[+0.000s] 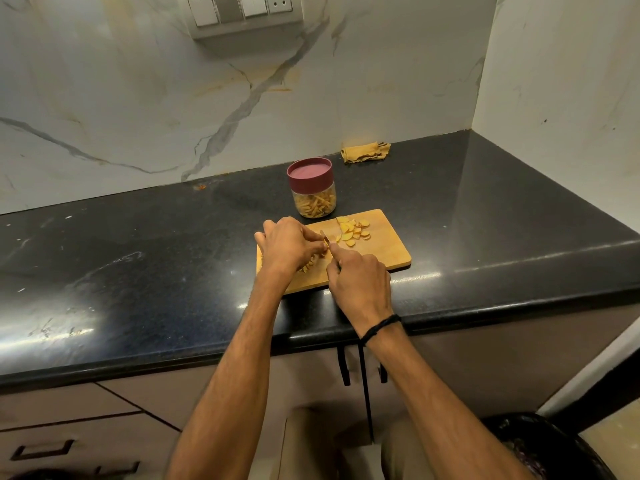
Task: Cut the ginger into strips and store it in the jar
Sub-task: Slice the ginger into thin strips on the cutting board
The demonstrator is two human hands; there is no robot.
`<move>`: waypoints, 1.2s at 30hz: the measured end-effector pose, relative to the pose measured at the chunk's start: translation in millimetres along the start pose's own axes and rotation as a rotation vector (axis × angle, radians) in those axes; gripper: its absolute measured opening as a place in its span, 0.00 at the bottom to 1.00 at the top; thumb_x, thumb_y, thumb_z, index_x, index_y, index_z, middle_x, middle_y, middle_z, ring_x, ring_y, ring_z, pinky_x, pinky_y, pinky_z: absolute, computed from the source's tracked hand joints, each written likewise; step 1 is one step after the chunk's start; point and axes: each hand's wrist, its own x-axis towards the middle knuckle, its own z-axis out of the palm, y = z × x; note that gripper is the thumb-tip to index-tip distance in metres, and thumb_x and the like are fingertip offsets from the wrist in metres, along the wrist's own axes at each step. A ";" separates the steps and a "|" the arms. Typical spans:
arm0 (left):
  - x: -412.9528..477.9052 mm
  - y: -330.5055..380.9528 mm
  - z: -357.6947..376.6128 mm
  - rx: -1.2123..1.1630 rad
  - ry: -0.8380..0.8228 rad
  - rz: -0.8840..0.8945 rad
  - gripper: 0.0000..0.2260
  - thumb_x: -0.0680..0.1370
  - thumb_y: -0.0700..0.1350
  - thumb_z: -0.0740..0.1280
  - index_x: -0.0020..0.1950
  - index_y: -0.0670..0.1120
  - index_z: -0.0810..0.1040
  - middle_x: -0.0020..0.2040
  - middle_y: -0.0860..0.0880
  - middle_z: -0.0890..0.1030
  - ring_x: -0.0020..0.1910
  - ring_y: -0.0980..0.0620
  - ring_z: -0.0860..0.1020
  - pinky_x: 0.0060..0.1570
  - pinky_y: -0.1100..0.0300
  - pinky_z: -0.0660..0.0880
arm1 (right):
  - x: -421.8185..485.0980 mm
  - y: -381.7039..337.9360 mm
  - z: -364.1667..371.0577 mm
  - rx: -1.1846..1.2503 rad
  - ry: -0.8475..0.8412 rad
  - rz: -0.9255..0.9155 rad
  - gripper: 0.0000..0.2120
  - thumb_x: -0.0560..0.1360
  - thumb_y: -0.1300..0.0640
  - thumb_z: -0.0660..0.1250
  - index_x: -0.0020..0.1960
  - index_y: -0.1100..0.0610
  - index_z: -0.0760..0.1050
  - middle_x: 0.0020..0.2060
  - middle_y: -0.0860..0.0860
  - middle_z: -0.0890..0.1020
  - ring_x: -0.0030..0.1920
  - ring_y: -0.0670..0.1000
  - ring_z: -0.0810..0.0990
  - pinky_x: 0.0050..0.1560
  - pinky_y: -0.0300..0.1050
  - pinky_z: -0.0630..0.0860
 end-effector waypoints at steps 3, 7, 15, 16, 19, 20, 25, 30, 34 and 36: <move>-0.1 0.0 -0.2 0.004 0.010 0.009 0.10 0.74 0.56 0.74 0.54 0.56 0.86 0.53 0.54 0.82 0.56 0.50 0.65 0.52 0.52 0.59 | -0.1 -1.1 -0.4 -0.033 0.000 -0.004 0.18 0.83 0.51 0.56 0.72 0.48 0.69 0.41 0.50 0.81 0.36 0.47 0.70 0.36 0.41 0.66; -0.2 0.2 -0.1 0.018 0.012 0.006 0.10 0.74 0.57 0.74 0.54 0.56 0.86 0.54 0.53 0.82 0.57 0.49 0.66 0.52 0.52 0.60 | 0.0 -3.7 1.1 -0.048 -0.005 -0.014 0.18 0.83 0.51 0.56 0.72 0.48 0.68 0.38 0.49 0.76 0.36 0.47 0.71 0.36 0.40 0.65; -0.2 0.9 -0.9 0.015 0.009 -0.003 0.10 0.74 0.57 0.75 0.53 0.56 0.86 0.53 0.52 0.82 0.58 0.48 0.66 0.53 0.52 0.61 | 0.2 -3.3 1.5 -0.042 -0.002 -0.021 0.17 0.83 0.51 0.55 0.72 0.49 0.68 0.36 0.48 0.74 0.35 0.47 0.72 0.36 0.40 0.65; -0.5 1.0 -1.0 0.012 0.010 -0.004 0.10 0.74 0.57 0.75 0.53 0.56 0.86 0.53 0.52 0.82 0.57 0.48 0.66 0.53 0.52 0.61 | 0.2 -3.3 1.8 -0.040 -0.001 -0.023 0.17 0.83 0.51 0.55 0.72 0.49 0.68 0.35 0.48 0.74 0.35 0.47 0.72 0.36 0.40 0.65; -0.9 0.9 -1.4 0.014 0.008 -0.003 0.11 0.74 0.57 0.75 0.53 0.56 0.86 0.54 0.52 0.82 0.58 0.48 0.66 0.53 0.51 0.62 | 0.1 -3.1 2.9 -0.040 0.000 -0.028 0.17 0.83 0.51 0.55 0.72 0.49 0.68 0.36 0.48 0.74 0.35 0.47 0.72 0.36 0.40 0.66; -0.9 0.8 -1.5 0.016 0.008 -0.001 0.11 0.74 0.57 0.75 0.53 0.56 0.86 0.54 0.52 0.82 0.58 0.48 0.66 0.54 0.51 0.62 | 0.2 -3.2 3.1 -0.045 0.002 -0.029 0.17 0.83 0.51 0.55 0.72 0.49 0.68 0.36 0.48 0.74 0.35 0.47 0.72 0.36 0.40 0.66; -1.0 1.1 -1.4 0.024 0.003 0.003 0.11 0.73 0.57 0.74 0.53 0.56 0.86 0.55 0.52 0.81 0.59 0.47 0.66 0.55 0.51 0.62 | 1.2 -3.5 3.8 -0.050 0.005 -0.034 0.17 0.83 0.53 0.55 0.70 0.49 0.70 0.35 0.48 0.74 0.35 0.48 0.72 0.35 0.41 0.65; -0.7 3.2 -2.3 0.049 0.010 -0.011 0.11 0.73 0.57 0.74 0.53 0.56 0.86 0.55 0.52 0.81 0.59 0.47 0.66 0.57 0.50 0.63 | 6.6 -5.6 3.1 -0.100 -0.041 -0.012 0.16 0.83 0.54 0.55 0.70 0.49 0.70 0.39 0.48 0.72 0.38 0.48 0.70 0.37 0.42 0.65; -0.9 4.3 -1.8 0.066 0.009 -0.025 0.10 0.73 0.58 0.74 0.53 0.57 0.86 0.55 0.52 0.81 0.59 0.47 0.66 0.56 0.50 0.63 | -2.0 -8.5 -1.2 -0.146 -0.067 0.000 0.16 0.83 0.55 0.54 0.70 0.50 0.68 0.39 0.49 0.71 0.37 0.49 0.69 0.36 0.44 0.65; -1.3 4.1 -1.7 0.052 0.005 -0.031 0.11 0.73 0.58 0.75 0.53 0.57 0.86 0.55 0.51 0.81 0.59 0.47 0.66 0.57 0.49 0.63 | -12.5 -6.6 -6.3 -0.143 -0.075 0.010 0.17 0.83 0.55 0.54 0.72 0.49 0.66 0.39 0.50 0.70 0.37 0.50 0.68 0.36 0.44 0.65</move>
